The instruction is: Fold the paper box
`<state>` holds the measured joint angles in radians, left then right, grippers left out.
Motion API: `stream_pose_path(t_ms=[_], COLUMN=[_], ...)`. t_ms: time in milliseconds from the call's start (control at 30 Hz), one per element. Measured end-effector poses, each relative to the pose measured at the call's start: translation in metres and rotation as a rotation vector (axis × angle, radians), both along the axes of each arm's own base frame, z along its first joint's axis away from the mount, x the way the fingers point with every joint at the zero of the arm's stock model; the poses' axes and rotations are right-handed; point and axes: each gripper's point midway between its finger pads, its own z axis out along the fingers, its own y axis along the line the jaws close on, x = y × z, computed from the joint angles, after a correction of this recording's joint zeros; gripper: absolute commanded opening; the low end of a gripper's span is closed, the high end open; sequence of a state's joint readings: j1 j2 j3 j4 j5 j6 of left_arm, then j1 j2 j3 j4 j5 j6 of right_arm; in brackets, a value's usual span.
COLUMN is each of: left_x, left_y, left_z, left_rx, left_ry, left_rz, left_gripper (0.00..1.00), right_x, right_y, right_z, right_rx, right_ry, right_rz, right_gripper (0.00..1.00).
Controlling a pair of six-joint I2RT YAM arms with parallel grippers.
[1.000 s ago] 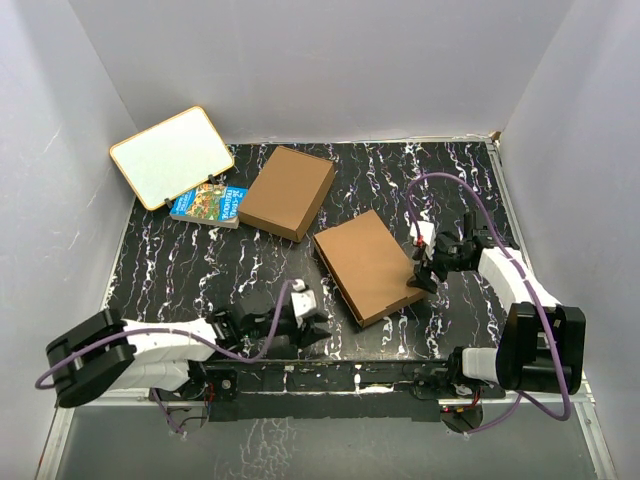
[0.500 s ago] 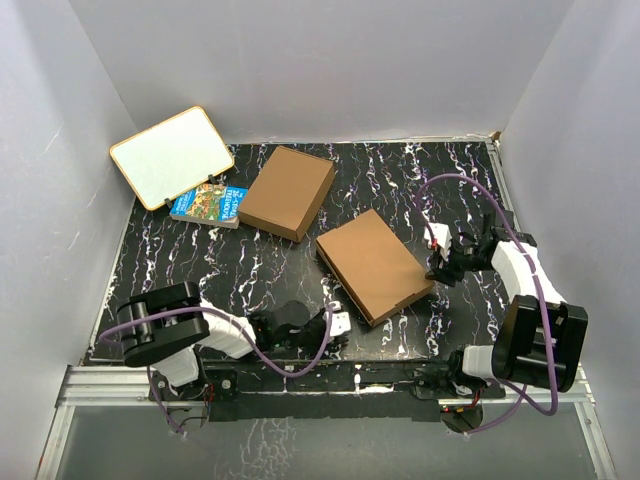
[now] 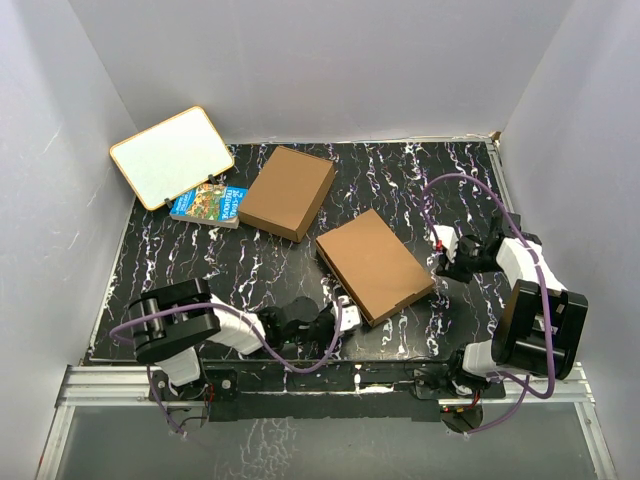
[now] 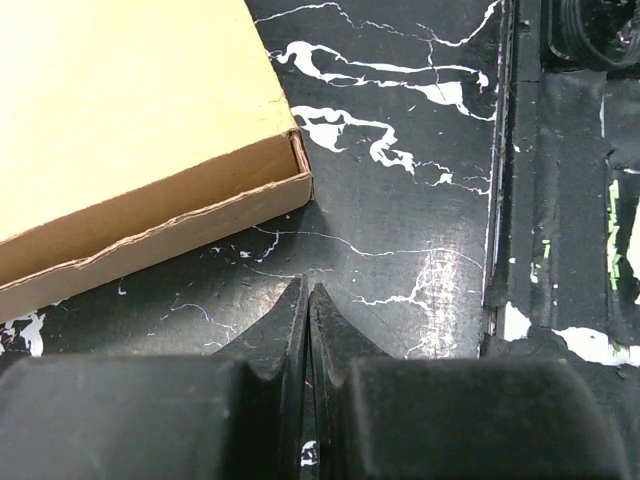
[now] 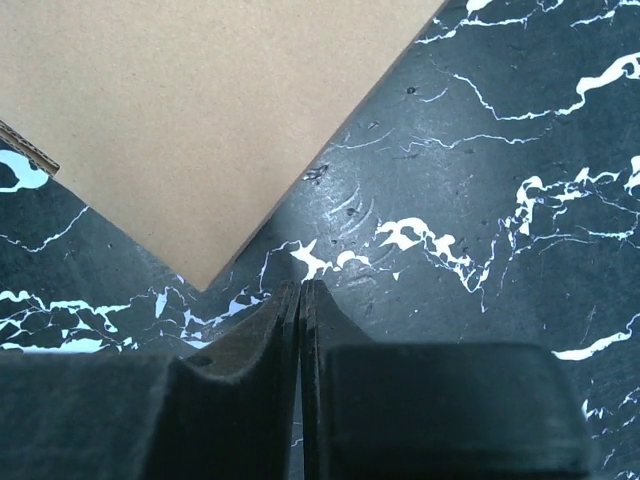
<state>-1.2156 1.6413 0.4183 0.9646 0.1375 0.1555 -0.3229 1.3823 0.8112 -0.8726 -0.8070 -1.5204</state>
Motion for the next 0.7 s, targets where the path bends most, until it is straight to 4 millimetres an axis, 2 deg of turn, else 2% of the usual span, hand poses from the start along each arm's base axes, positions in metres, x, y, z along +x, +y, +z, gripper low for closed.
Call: stream_pose_path(t_ms=[200,367,567,700], left_x=[0.005,0.009,0.000,-0.005], left_y=[-0.006,-0.026,-0.055,-0.052], left_z=[-0.003,0.009,0.010,0.006], left_rx=[0.020,0.027,0.132,0.156], left_ry=[0.006,0.066,0.259,0.349], left_rz=[0.015,0.039,0.075,0.102], left_gripper=[0.00,0.00,0.00,0.00], right_x=[-0.008,-0.019,-0.008,-0.008], right_y=[0.007,0.020,0.018,0.025], right_z=[-0.009,-0.015,-0.004,0.002], right_rx=[-0.005,-0.012,-0.071,-0.063], right_ry=[-0.008,-0.019,-0.157,-0.195], right_rz=[0.054,0.153,0.235,0.274], right_gripper=[0.08,0.08,0.08,0.08])
